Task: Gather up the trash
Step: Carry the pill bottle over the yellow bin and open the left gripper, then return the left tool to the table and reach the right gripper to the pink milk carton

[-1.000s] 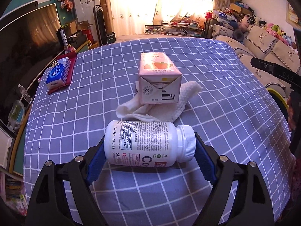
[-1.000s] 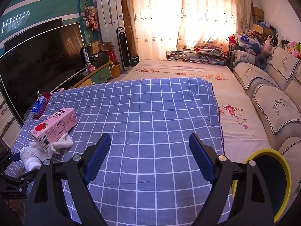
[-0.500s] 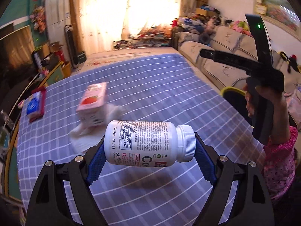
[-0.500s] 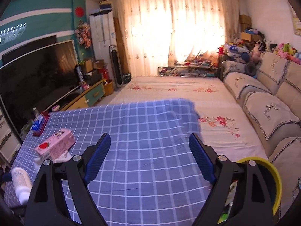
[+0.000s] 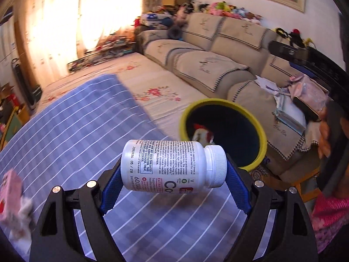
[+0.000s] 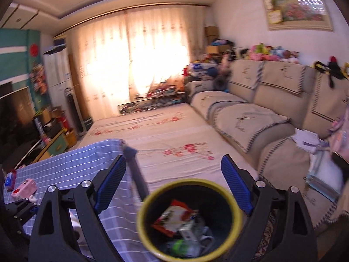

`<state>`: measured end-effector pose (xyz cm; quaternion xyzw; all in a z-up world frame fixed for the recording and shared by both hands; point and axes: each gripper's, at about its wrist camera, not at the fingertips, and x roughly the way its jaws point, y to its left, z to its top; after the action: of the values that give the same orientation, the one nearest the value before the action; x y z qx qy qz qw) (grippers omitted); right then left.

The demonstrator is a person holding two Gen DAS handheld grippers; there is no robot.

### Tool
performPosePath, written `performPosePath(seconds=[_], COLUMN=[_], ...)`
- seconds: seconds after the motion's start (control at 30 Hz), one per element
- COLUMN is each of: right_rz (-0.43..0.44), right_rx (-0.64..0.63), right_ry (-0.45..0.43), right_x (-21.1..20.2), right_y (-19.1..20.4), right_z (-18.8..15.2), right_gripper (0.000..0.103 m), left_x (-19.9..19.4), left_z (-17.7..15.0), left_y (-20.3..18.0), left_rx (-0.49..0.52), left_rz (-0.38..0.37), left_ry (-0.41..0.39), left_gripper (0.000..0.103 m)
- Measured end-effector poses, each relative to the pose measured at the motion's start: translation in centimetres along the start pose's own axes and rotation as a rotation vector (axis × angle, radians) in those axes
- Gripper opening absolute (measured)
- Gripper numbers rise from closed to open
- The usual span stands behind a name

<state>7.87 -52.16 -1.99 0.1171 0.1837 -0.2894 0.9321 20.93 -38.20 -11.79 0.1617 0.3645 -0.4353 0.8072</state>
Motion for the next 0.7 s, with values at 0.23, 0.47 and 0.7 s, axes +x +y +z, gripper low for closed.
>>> performPosePath(seconds=[0.23,0.47,0.7], right_rz=[-0.091,-0.101,-0.073], right_rx=[0.051,0.064,0.06], right_ry=[-0.006,-0.002,0.003], right_x=[-0.6,-0.7,-0.5], right_y=[-5.2,-6.4,-5.3], right_z=[-0.2,-0.1,-0.1], right_gripper=[0.085,0.085,0.085], left_x=[7.2,13.2,11.8], left_z=[4.1,5.8,5.2], left_y=[-6.2,-9.1,-7.7], left_rx=[0.092,0.121,0.088], left_rz=[-0.061,-0.062,-0.036], left_ry=[0.064,0.126,0.069], left_gripper=[0.083,0.084,0.095])
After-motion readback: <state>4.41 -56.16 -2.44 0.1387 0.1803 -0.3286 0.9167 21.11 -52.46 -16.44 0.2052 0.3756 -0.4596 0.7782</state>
